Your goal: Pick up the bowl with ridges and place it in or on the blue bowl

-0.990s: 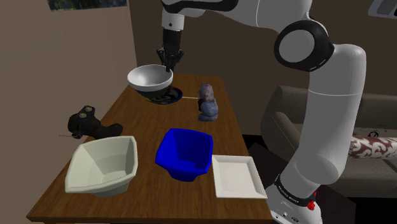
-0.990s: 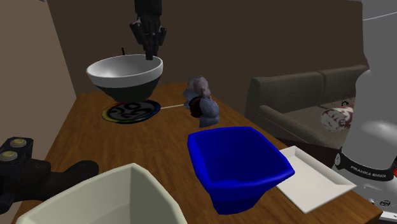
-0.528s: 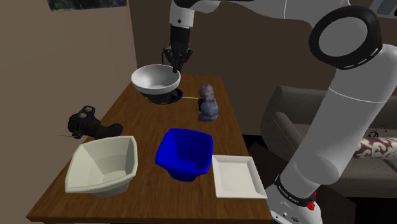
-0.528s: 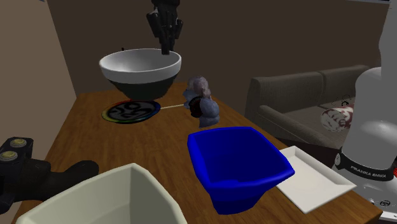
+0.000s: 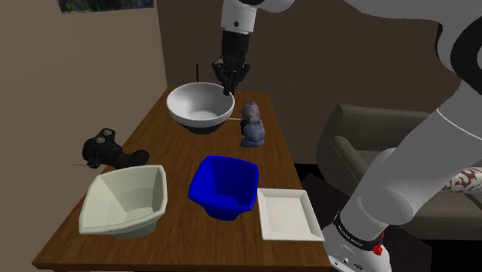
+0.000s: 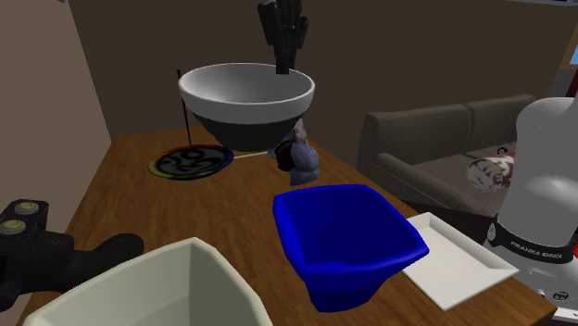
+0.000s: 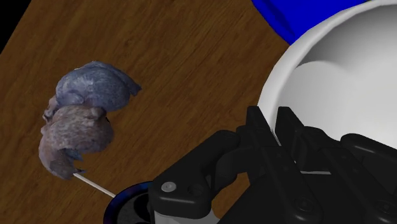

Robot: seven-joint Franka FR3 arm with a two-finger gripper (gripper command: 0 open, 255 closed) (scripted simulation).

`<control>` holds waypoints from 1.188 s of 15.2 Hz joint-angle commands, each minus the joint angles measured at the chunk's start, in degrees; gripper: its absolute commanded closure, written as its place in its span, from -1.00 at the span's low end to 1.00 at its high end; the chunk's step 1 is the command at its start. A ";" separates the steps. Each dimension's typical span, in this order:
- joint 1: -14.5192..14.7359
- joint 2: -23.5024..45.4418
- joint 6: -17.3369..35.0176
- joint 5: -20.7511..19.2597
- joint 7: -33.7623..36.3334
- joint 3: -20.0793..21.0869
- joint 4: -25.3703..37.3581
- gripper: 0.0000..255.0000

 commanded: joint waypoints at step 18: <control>3.78 -25.49 -1.88 5.26 4.77 2.97 -22.55 1.00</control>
